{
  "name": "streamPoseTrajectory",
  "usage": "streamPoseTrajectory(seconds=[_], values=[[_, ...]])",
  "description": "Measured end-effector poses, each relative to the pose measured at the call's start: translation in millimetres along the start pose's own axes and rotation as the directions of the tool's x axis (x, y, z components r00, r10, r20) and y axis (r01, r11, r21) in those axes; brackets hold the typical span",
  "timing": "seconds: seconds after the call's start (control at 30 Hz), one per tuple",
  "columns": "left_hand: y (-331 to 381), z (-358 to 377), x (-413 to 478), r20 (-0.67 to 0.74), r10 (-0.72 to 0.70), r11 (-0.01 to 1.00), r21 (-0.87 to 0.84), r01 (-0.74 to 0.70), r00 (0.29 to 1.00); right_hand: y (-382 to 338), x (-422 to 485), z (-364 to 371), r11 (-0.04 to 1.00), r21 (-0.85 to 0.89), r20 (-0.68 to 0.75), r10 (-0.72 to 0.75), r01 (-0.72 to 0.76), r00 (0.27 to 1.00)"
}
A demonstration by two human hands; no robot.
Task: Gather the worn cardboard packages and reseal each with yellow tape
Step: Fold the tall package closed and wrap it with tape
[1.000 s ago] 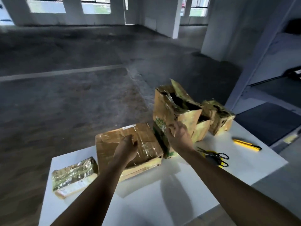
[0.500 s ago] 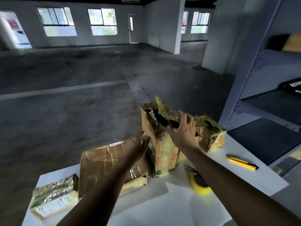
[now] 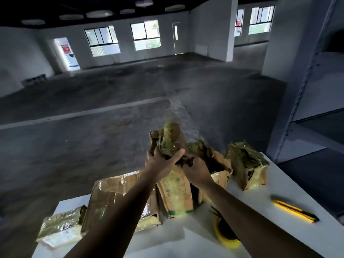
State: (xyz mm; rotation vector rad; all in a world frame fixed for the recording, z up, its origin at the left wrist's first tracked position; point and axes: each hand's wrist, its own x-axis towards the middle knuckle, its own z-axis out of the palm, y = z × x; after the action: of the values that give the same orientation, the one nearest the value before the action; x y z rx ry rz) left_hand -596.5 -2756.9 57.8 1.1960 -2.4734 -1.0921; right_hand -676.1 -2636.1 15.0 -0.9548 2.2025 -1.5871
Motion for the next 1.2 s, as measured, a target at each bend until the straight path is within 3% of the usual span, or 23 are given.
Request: streamPoseTrajectory(seconds=[0.2, 0.33, 0.6, 0.8, 1.0, 1.2], values=[[-3, 10, -6, -0.19, 0.0, 1.0, -0.02, -0.003, 0.982, 4, -6, -3, 0.977, 0.212, 0.009, 0.027, -0.028, 1.0], [-4, 10, -14, -0.164, 0.042, 0.999, 0.012, -0.04, 0.986, 11, -6, -6, 0.957, 0.284, -0.062, 0.086, -0.065, 0.994], [-8, 2, -37, -0.111, -0.018, 0.993, -0.114, 0.006, 0.994, 3, -18, -5, 0.979, 0.181, -0.127, 0.117, -0.093, 0.985], [-49, 13, -28, -0.101, -0.083, 0.971, -0.234, 0.057, 0.991, -6, -49, 3, 0.954, 0.255, -0.196, 0.207, -0.154, 0.959], [-42, -22, -105, -0.058, -0.012, 0.924, -0.382, -0.011, 0.998, -33, -96, 9, 0.919, 0.37, -0.252, 0.242, -0.138, 0.937], [-72, -35, -134, -0.044, 0.088, 0.92, -0.378, -0.098, 0.995, -42, -145, 20, 0.89, 0.419, -0.177, 0.276, -0.181, 0.945]])
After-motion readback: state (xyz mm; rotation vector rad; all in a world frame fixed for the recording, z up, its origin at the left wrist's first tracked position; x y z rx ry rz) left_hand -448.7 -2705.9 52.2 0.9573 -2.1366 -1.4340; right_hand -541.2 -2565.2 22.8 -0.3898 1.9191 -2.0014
